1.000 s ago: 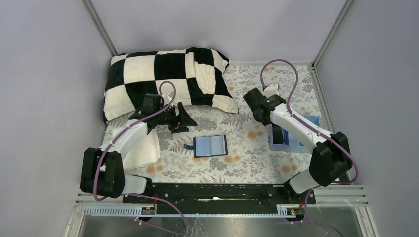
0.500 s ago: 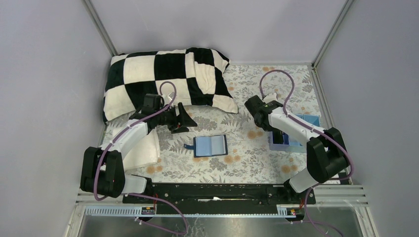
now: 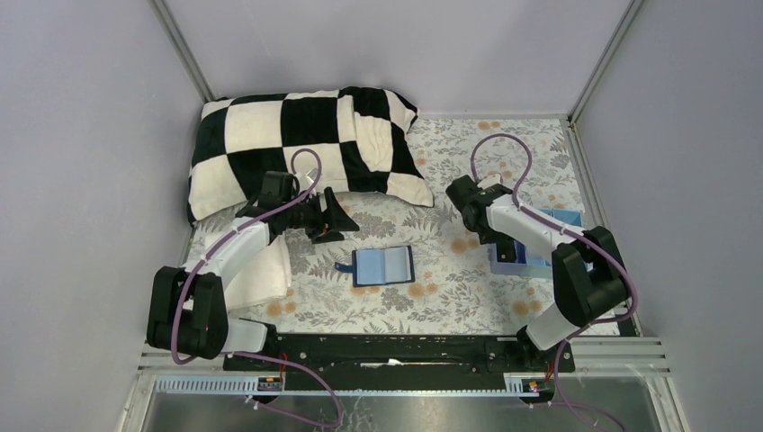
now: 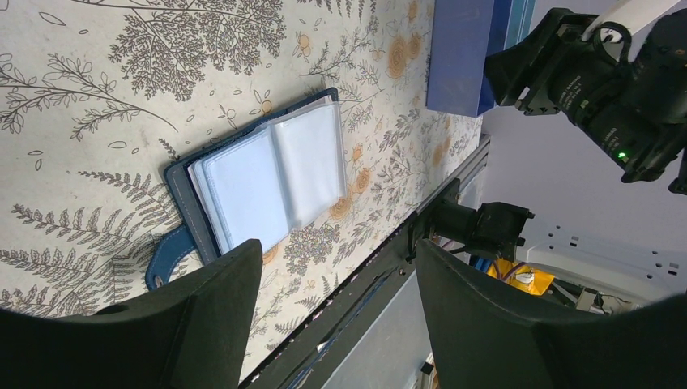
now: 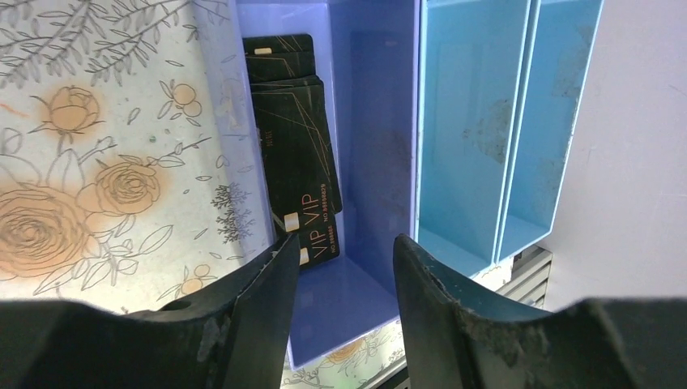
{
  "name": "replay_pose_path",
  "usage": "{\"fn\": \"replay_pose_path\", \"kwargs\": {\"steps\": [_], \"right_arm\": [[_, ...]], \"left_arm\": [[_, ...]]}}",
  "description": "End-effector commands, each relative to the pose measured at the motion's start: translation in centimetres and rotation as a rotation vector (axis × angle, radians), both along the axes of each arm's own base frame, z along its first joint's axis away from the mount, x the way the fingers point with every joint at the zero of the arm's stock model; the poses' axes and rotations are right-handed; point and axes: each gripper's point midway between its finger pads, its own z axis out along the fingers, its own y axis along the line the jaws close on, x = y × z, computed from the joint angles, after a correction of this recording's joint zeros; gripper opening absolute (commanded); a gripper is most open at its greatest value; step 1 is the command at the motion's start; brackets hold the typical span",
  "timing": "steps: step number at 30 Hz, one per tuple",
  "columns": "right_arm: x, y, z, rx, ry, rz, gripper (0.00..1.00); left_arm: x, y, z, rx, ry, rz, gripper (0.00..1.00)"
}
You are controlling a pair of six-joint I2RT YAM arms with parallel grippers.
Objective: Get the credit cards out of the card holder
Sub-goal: Place the credit card in the storage box, then reset both arms
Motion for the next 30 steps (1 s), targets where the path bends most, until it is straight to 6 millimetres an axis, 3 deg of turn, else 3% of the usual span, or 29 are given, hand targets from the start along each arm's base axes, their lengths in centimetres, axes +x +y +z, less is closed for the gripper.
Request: {"fn": "replay_pose_path", "kwargs": {"steps": [1, 8, 13, 16, 19, 23, 28, 30], "right_arm": [[1.4, 1.1, 3.1, 0.081, -0.090, 0.006, 0.54], [2.8, 2.3, 9.4, 0.165, -0.202, 0.031, 0.58], [4.4, 5.1, 15.2, 0.372, -0.378, 0.121, 0.77], [4.8, 7.4, 18.6, 0.554, -0.547, 0.213, 0.98], [4.6, 9.3, 21.6, 0.713, -0.687, 0.294, 1.00], [4.4, 10.4, 23.1, 0.816, -0.775, 0.324, 1.00], [4.5, 10.6, 21.5, 0.845, -0.771, 0.287, 1.00], [4.4, 10.9, 20.6, 0.865, -0.771, 0.285, 1.00]], "left_arm": [[1.1, -0.1, 1.7, -0.005, -0.076, -0.003, 0.73], [0.9, -0.3, 2.5, -0.024, -0.099, -0.014, 0.73], [1.7, 0.0, 4.8, -0.010, -0.197, 0.019, 0.74], [2.7, 0.8, 6.9, 0.045, -0.288, 0.055, 0.74], [4.1, 1.9, 9.8, 0.110, -0.404, 0.107, 0.75], [5.8, 3.6, 13.5, 0.179, -0.533, 0.213, 0.76], [6.5, 7.0, 17.2, 0.265, -0.665, 0.423, 0.76], [6.5, 9.3, 17.9, 0.312, -0.708, 0.558, 0.77]]}}
